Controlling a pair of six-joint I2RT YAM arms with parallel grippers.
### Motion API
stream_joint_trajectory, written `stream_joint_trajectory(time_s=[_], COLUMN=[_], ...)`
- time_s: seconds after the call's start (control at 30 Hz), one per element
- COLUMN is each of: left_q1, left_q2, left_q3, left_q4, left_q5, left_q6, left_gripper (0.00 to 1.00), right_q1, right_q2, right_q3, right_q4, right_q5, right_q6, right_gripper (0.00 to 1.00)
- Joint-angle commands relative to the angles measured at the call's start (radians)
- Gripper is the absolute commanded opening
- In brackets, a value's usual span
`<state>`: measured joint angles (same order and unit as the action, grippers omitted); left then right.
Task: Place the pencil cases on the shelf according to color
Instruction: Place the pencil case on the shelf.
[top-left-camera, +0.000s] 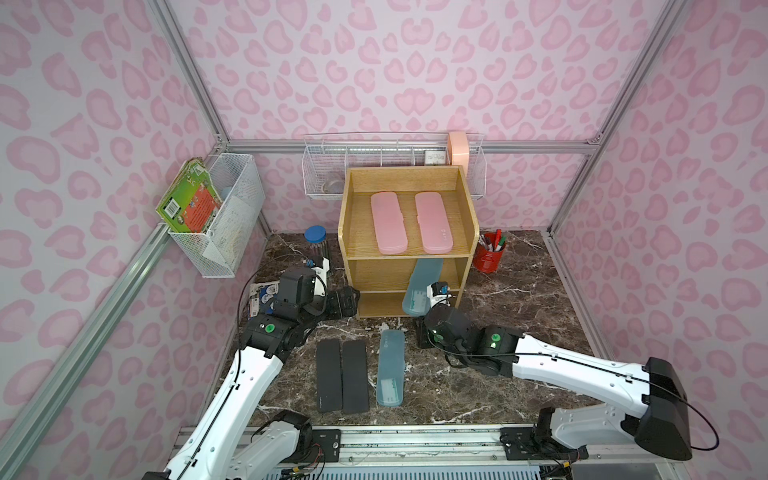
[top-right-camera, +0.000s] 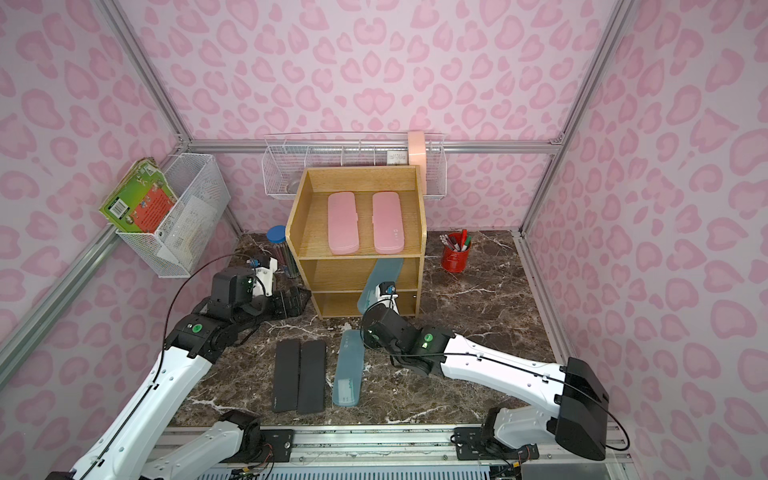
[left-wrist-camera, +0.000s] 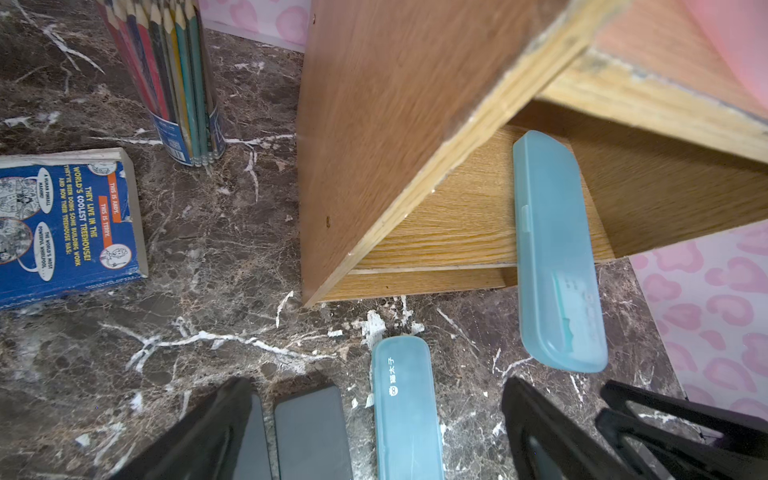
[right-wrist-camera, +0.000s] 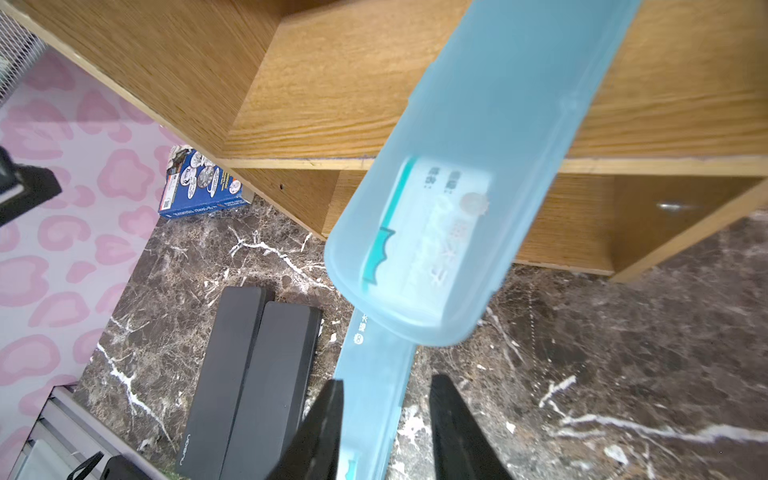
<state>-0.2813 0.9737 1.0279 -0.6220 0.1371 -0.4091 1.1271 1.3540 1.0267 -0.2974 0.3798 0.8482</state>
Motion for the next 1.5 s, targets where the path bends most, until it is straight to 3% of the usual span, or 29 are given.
stream_joint_trajectory(time_s=[0.0,0.13,0.47,0.6,0.77,0.93,1.27,1.47], left_q1=[0.001,0.004,0.003,0.002,0.003,0.002,0.003,0.003], left_q2=[0.0,0.0,0.003,0.01,0.011,0.019,0.039,0.03], left_q3=[-0.002,0.0,-0.009,-0.005,-0.004,-0.003,0.001,0.001], left_q4=[-0.005,-0.015,-0.016,-0.021,-0.017,-0.013,-0.02,-0.024], left_q5=[-0.002,-0.005,0.002,0.009,0.004,0.012,0.034,0.024], left_q6=[0.008,0.01,0.014,0.013,0.011,0.007,0.007,0.008], left_gripper=[0.99,0.99,0.99,0.99,0.99,0.99,0.99,0.99], right_q1=[-0.024,-0.091,-0.22,-0.212,-0.103,-0.042,-0.071,-0.135], right_q2=[0.048,0.064,-0.1,-0.158,-0.204,-0.156,0.107,0.042], right_q3=[0.011,0.023,-0.073,-0.111,-0.124,-0.142,-0.041,-0.105], right_q4=[0.1,0.073,0.113,0.165,0.169,0.224,0.314,0.312], right_q5=[-0.055,-0.059,-0.076,-0.14,-0.083,-0.133,-0.173,-0.066], right_q6=[-0.023,-0.022,-0.095,-0.123,-0.131,-0.109,-0.074,0.0], right_gripper=[0.38,0.37,0.41,0.41,0.42,0.42,0.44,0.44])
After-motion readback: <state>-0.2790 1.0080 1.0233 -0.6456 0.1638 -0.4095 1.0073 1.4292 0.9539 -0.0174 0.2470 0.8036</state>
